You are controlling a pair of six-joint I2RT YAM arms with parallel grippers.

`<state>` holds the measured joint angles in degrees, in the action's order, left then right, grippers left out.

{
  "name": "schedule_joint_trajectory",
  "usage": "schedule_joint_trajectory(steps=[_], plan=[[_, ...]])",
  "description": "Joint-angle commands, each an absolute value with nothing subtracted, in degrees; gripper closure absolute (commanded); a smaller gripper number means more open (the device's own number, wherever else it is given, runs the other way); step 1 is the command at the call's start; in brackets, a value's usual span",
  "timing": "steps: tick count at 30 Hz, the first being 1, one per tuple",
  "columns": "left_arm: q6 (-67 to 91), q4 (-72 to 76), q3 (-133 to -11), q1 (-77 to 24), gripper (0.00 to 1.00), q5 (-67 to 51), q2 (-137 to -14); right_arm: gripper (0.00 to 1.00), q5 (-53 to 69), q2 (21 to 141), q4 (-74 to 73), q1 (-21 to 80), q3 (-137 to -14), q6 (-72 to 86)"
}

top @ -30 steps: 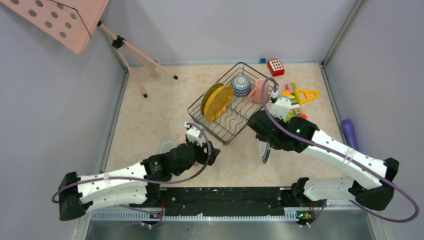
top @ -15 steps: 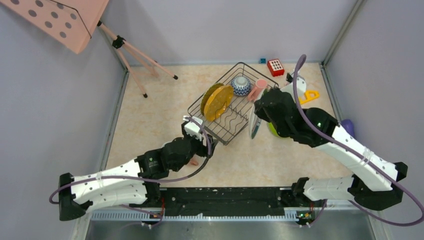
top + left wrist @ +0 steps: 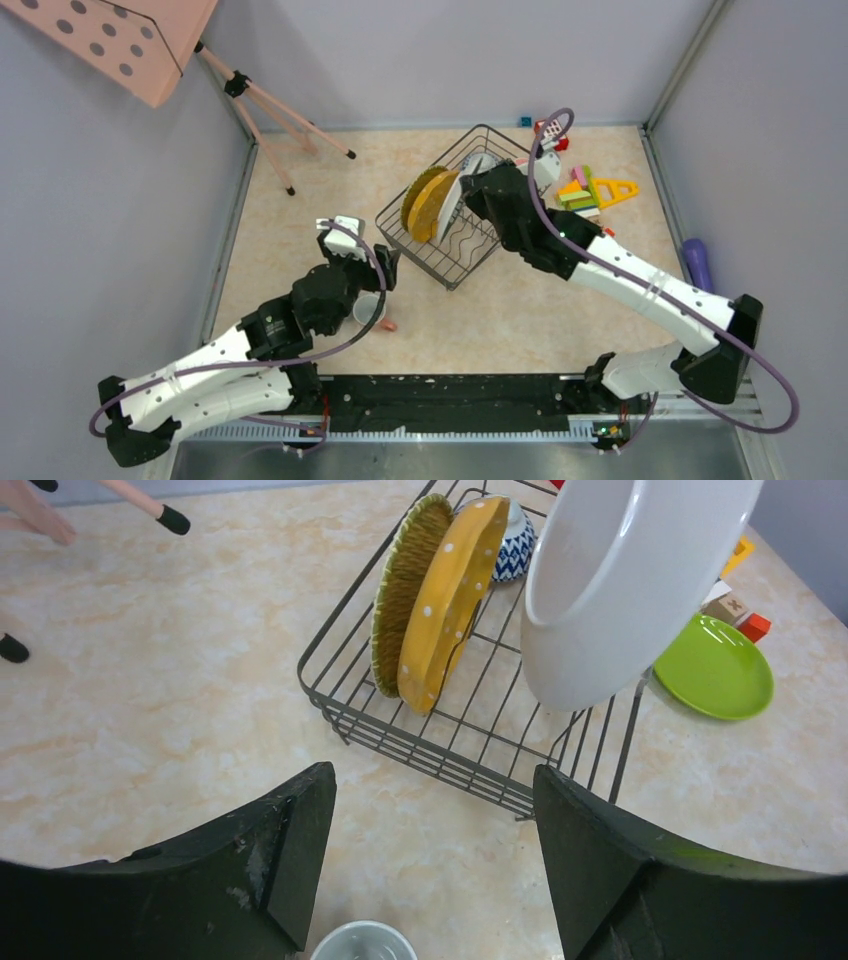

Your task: Load the mixed dishes into the dish rack

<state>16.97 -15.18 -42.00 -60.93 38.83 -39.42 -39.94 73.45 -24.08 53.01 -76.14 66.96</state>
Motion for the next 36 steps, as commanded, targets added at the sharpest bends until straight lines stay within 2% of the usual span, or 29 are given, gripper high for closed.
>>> schedule_joint_trajectory(steps=[1,14,21,30,36], plan=[[19.35,-15.53,-40.88,-58.99,0.23,39.16,-38.32,1.0,-41.92,77.01,-15.24,52.34,-79.83,73.15],[20.57,-15.41,-39.11,-56.8,0.24,36.6,-37.44,1.0,-45.25,82.02,-9.4,52.14,-74.35,81.62],[20.91,-15.3,-38.6,-56.61,0.24,35.77,-37.42,1.0,-46.11,82.79,-12.48,51.28,-71.64,88.25],[21.01,-15.12,-38.36,-56.4,0.24,35.34,-37.53,1.0,-47.08,82.87,-13.85,51.15,-70.51,89.41],[21.86,-15.14,-38.2,-56.08,0.24,33.99,-37.83,0.99,-43.58,85.23,-10.96,49.12,-69.18,89.8]])
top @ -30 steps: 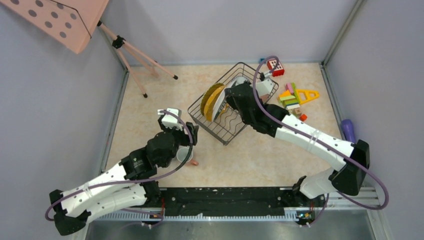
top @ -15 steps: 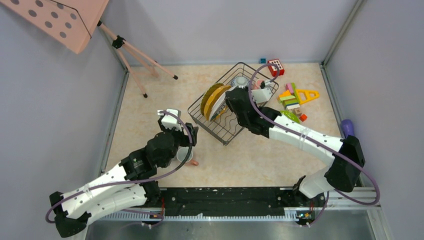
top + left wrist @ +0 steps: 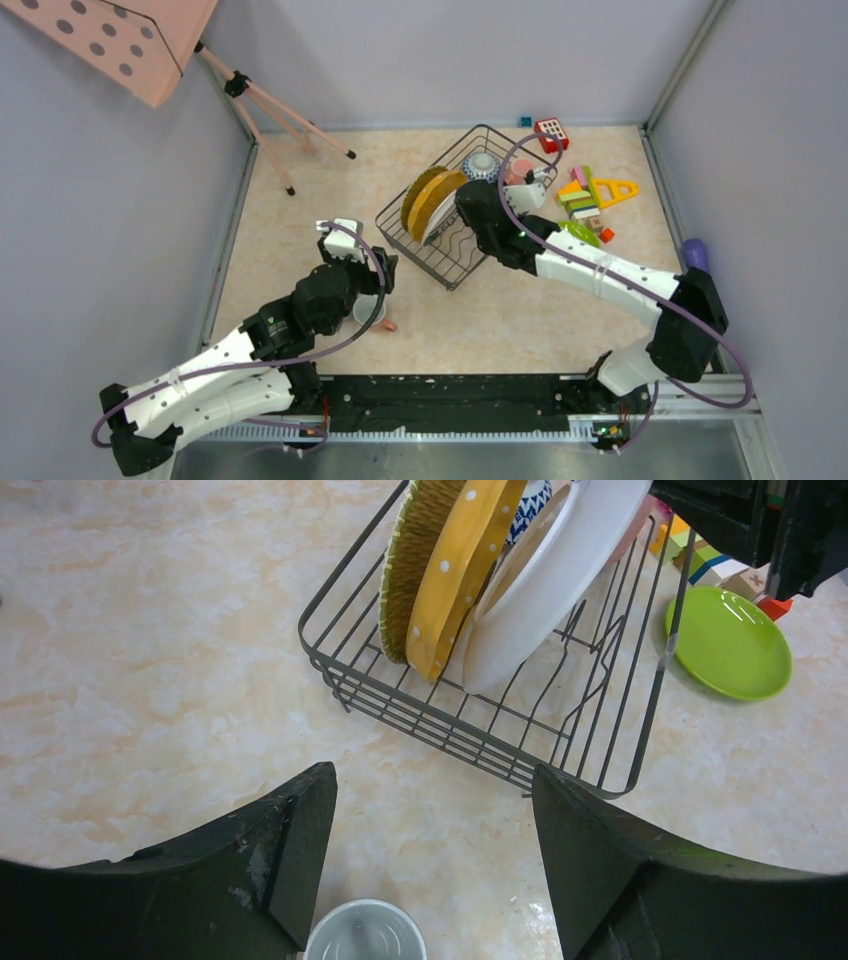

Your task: Load the mixed dishes into the dish rack

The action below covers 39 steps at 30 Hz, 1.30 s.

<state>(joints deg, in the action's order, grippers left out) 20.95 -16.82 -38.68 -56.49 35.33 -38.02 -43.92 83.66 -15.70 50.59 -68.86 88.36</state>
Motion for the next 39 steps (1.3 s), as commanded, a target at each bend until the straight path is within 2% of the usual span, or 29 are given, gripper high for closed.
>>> schedule_joint_trajectory(steps=[1,3,4,5,7,8,9,10,19,26,39], plan=[[22.15,-15.14,-38.18,-56.07,0.24,33.41,-37.81,0.98,-43.36,86.14,-11.05,48.78,-69.7,89.44],[22.76,-14.85,-38.15,-56.06,0.24,32.51,-37.85,0.96,-42.69,88.12,-12.1,48.28,-71.78,88.75],[22.91,-14.59,-38.02,-56.05,0.24,32.22,-37.89,0.89,-42.47,89.01,-12.19,48.11,-72.47,88.27],[23.05,-14.4,-37.93,-55.99,0.24,32.13,-38.13,0.77,-42.08,89.79,-11.63,48.01,-73.16,86.99],[23.03,-14.18,-37.87,-55.99,0.24,32.08,-38.62,0.37,-41.1,90.61,-9.2,47.86,-73.22,84.36],[23.03,-14.22,-38.03,-55.94,0.24,31.92,-39.01,0.24,-40.17,90.84,-7.15,47.7,-72.92,83.16],[23.14,-14.47,-38.32,-55.9,0.24,31.62,-39.43,0.16,-39.23,91.18,-6.76,47.51,-73.29,82.78],[23.36,-14.9,-38.64,-55.87,0.23,31.17,-39.88,0.12,-38.56,91.67,-7.32,47.26,-74.08,82.52],[24.35,-15.14,-38.83,-53.26,0.23,28.24,-41.29,0.1,-29.61,93.78,-4.4,44.05,-77.84,75.41],[24.21,-15.39,-38.91,-50.58,0.23,25.91,-40.83,0.11,-21.7,98.74,-5.62,41.95,-81.99,75.76],[24.71,-17.05,-40.89,-49.67,0.22,22.58,-41.56,0.11,-29.54,92.21,-13.85,41.19,-81.96,70.37]])
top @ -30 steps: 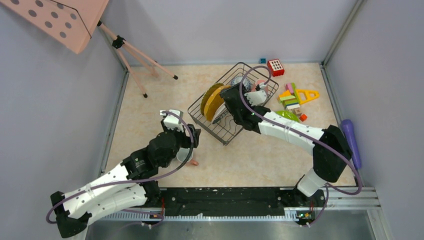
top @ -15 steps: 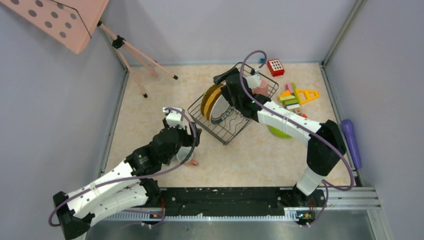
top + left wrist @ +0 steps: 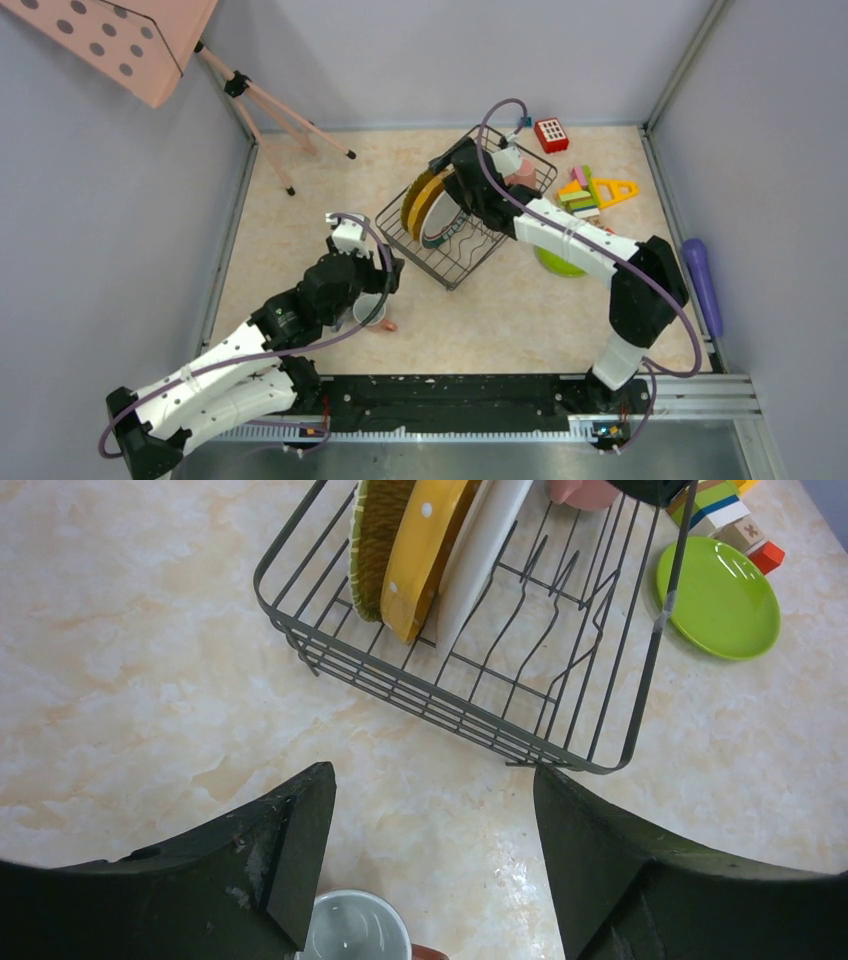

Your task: Load the mixed dishes into the dish rack

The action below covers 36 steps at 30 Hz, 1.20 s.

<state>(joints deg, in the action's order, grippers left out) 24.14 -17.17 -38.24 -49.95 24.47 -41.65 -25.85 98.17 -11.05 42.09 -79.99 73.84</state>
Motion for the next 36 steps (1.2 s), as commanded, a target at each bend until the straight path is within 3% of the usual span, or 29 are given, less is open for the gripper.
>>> schedule_joint_trajectory(steps=[1,6,19,26,32,36], plan=[[24.78,-17.29,-41.3,-49.66,0.22,22.32,-41.69,0.11,-29.88,91.53,-15.23,40.95,-81.92,69.99],[24.62,-17.8,-42.53,-49.66,0.22,21.52,-43.03,0.1,-29.92,85.64,-17.47,38.56,-77.25,69.34],[25.11,-15.78,-41.75,-49.57,0.22,16.67,-43.7,0.14,-36.72,62.5,-25.18,29.42,-51.76,56.71],[24.7,-13.5,-41.53,-49.57,0.22,14.01,-45.3,0.25,-15.79,53.53,-18.66,13.11,-34.67,53.38],[24.99,-12.84,-42.03,-49.57,0.23,11.52,-46.91,0.37,-12.7,54.67,-15.94,6.88,-29.15,57.97],[25.77,-12.83,-41.43,-49.57,0.23,11.22,-46.45,0.4,-10.62,58.47,-12.34,3.91,-27.07,60.91]])
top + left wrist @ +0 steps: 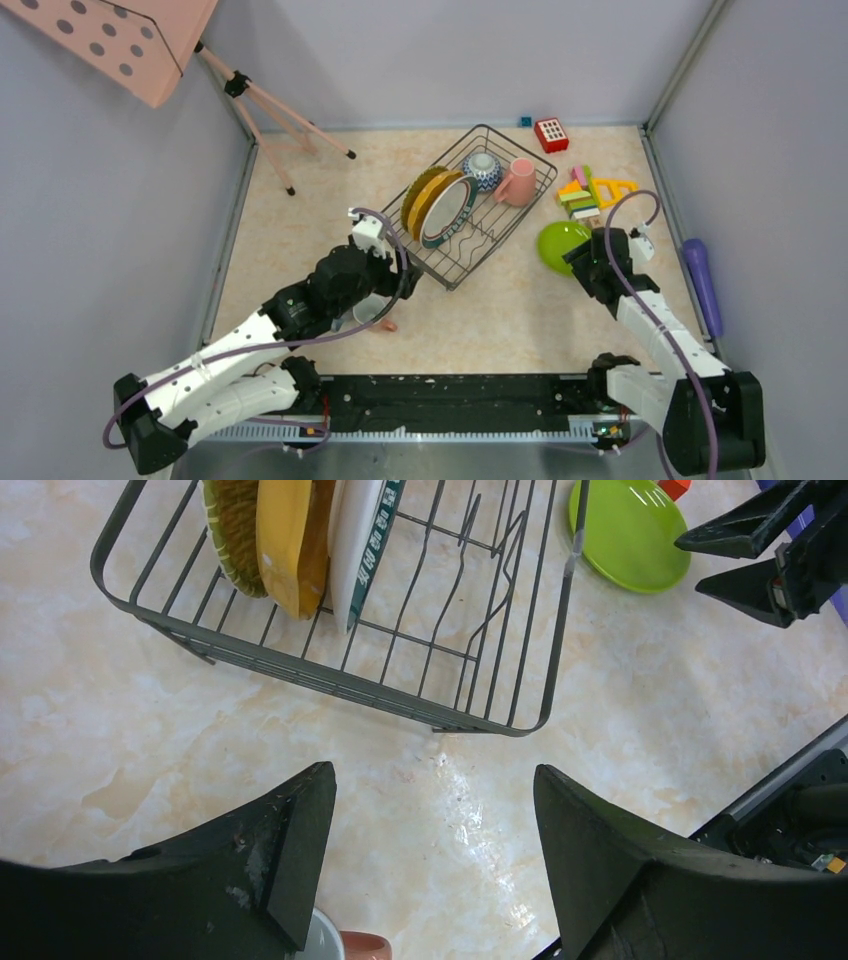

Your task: Load the mixed dishes into the dish rack

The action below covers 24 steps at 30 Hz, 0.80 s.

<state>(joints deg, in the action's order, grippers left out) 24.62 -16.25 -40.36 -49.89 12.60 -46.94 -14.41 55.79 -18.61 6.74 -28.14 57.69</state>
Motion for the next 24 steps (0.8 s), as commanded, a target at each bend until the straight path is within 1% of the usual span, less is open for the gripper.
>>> schedule_joint_trajectory(steps=[1,11,16,22,23,24], plan=[[26.02,-12.84,-41.2,-49.57,0.23,11.21,-46.23,0.41,-9.82,59.4,-11.07,2.72,-26.45,61.38],[26.39,-13.01,-40.23,-49.57,0.23,11.69,-45.15,0.46,-9.16,64.2,-4.42,0.26,-22.46,66.35],[26.2,-13.01,-40.43,-49.57,0.23,11.52,-45.61,0.61,-9.03,64.69,-0.5,-1.97,-17.83,72.61],[26.1,-13.17,-40.63,-49.57,0.23,11.43,-45.49,0.96,-11.42,62.0,-1.8,-2.11,-16.61,75.04],[26.1,-13.3,-40.61,-49.61,0.23,11.49,-45.48,1.0,-11.64,61.19,-2.43,-2.11,-16.68,75.06],[26.1,-13.36,-40.55,-49.55,0.23,11.51,-45.4,1.0,-11.87,60.38,-3.37,-2.12,-17.0,74.86]])
